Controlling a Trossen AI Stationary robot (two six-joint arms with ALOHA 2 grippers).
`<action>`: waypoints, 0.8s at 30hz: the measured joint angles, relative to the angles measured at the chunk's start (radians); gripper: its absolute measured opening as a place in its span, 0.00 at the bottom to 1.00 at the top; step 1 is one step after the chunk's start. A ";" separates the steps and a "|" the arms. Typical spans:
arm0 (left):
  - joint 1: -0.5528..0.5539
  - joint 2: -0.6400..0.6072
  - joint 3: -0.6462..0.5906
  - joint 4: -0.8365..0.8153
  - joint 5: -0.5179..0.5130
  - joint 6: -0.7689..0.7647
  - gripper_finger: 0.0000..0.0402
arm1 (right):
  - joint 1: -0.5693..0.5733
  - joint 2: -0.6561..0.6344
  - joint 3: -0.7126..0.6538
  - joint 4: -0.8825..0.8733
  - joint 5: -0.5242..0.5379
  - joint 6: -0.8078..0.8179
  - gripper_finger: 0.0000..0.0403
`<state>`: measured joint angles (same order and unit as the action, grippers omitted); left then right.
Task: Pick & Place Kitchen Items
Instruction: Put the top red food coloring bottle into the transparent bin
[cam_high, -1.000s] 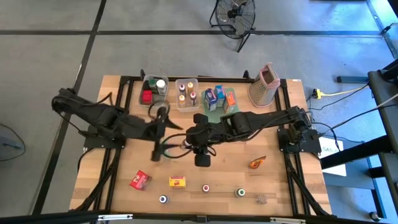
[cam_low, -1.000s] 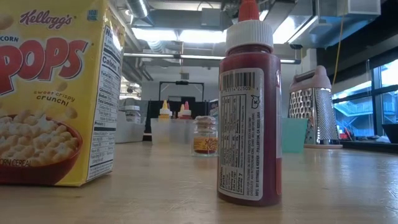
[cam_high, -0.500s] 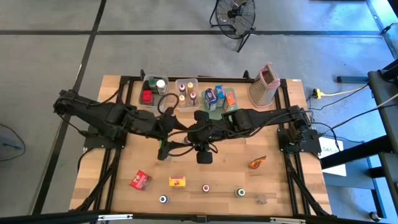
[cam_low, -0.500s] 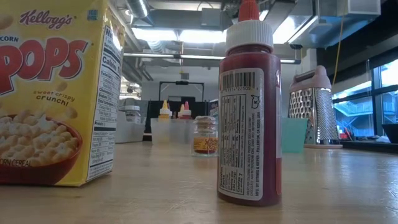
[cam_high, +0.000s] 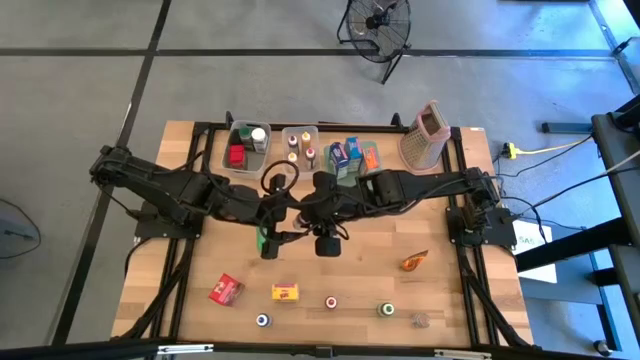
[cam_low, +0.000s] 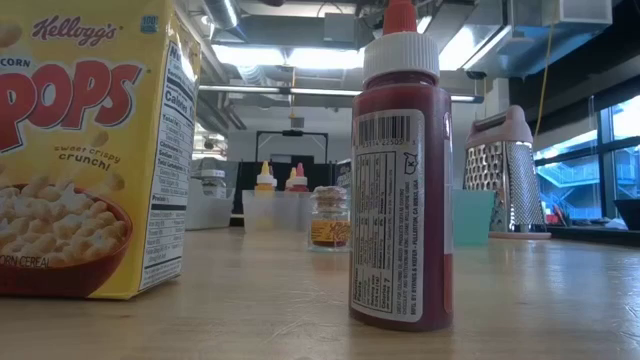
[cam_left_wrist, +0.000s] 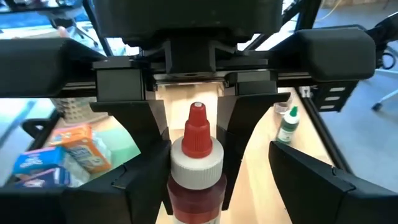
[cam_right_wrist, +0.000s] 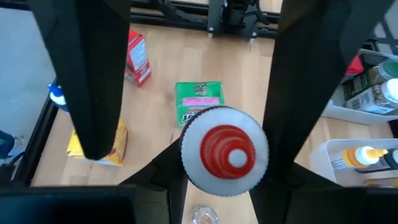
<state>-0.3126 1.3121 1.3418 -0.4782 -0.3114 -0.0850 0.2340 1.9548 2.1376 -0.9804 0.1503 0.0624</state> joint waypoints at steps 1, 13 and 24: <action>0.001 0.000 0.000 0.002 -0.006 0.010 0.66 | 0.000 -0.001 0.000 0.001 0.003 0.000 0.34; 0.010 -0.035 0.000 0.008 -0.031 0.055 0.66 | -0.005 -0.001 0.000 -0.012 -0.009 -0.002 0.34; 0.029 -0.025 -0.002 -0.026 -0.007 0.031 0.66 | -0.010 -0.001 0.000 -0.014 -0.008 -0.002 0.34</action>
<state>-0.2841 1.2871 1.3403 -0.5040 -0.3183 -0.0543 0.2241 1.9541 2.1376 -0.9939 0.1421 0.0604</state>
